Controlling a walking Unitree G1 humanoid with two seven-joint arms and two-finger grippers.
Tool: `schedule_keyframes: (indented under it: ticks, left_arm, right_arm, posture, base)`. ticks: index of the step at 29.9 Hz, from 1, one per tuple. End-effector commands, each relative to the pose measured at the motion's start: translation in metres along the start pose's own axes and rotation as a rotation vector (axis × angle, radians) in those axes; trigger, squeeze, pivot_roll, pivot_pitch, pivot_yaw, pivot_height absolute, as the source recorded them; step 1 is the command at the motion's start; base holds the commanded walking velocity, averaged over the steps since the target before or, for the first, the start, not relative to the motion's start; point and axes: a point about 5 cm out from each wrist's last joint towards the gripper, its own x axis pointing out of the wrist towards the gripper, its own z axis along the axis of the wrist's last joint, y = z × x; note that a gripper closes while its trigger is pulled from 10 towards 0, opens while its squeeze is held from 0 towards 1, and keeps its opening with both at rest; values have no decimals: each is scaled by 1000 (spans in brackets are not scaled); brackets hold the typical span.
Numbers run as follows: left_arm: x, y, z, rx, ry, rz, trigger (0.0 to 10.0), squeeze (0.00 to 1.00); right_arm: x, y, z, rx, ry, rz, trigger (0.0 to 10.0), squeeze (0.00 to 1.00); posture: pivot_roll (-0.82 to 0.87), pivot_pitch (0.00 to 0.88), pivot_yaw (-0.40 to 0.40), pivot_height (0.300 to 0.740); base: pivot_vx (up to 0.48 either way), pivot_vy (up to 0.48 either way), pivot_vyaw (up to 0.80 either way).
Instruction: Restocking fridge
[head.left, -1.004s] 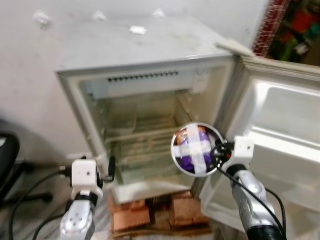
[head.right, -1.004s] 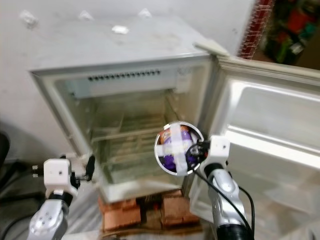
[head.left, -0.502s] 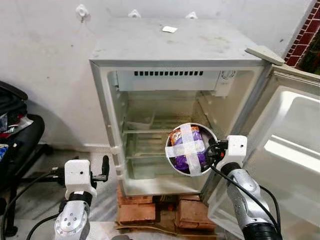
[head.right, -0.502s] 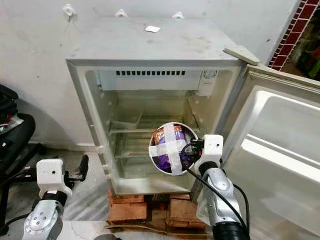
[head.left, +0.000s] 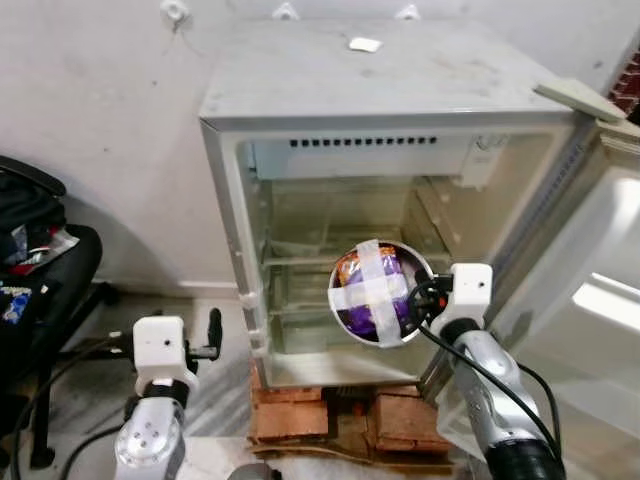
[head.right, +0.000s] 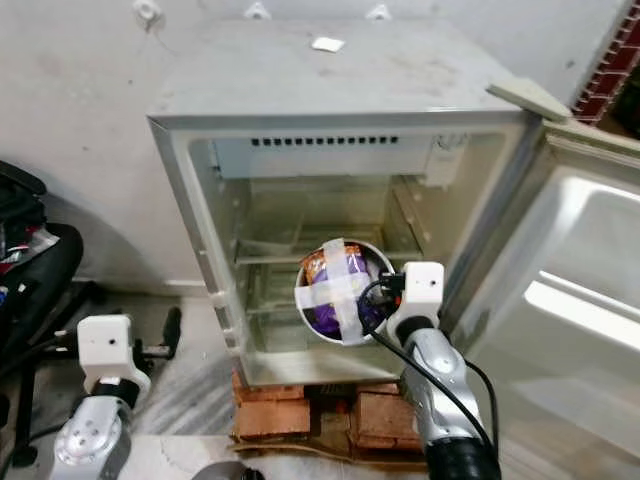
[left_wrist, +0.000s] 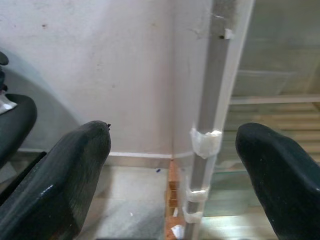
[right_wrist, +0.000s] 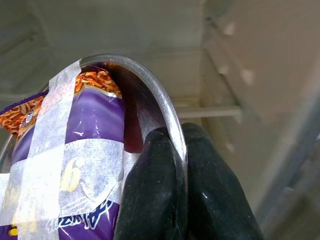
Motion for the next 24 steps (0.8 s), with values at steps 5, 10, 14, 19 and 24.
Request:
schedule_keyframes:
  ticks: [5,10,14,19,24]
  left_arm:
    - [1,2,1,20,-7,1,10000,0]
    - [1,3,1,18,-11,-5,10000,0]
    - [0,1,1,19,-17,-19,10000,0]
    - [1,0,2,14,-26,-29,10000,0]
    - [1,-2,2,11,-25,-35,10000,0]
  right_arm:
    - [1,2,6,0,-30,2,10000,0]
    - [2,2,6,-7,-35,13,10000,0]
    - [2,3,7,-5,-37,14,10000,0]
    - [2,3,7,-4,-37,16,10000,0]
    - [3,2,7,-8,-32,16,10000,0]
  posture:
    - [74,0,-27,740]
    - [73,0,-28,740]
    - [73,0,-29,740]
    - [71,0,-28,740]
    - [70,0,-29,740]
  base:
    - [0,0,0]
    - [0,0,185]
    - [0,180,556]
    - [219,244,0]
    - [285,247,0]
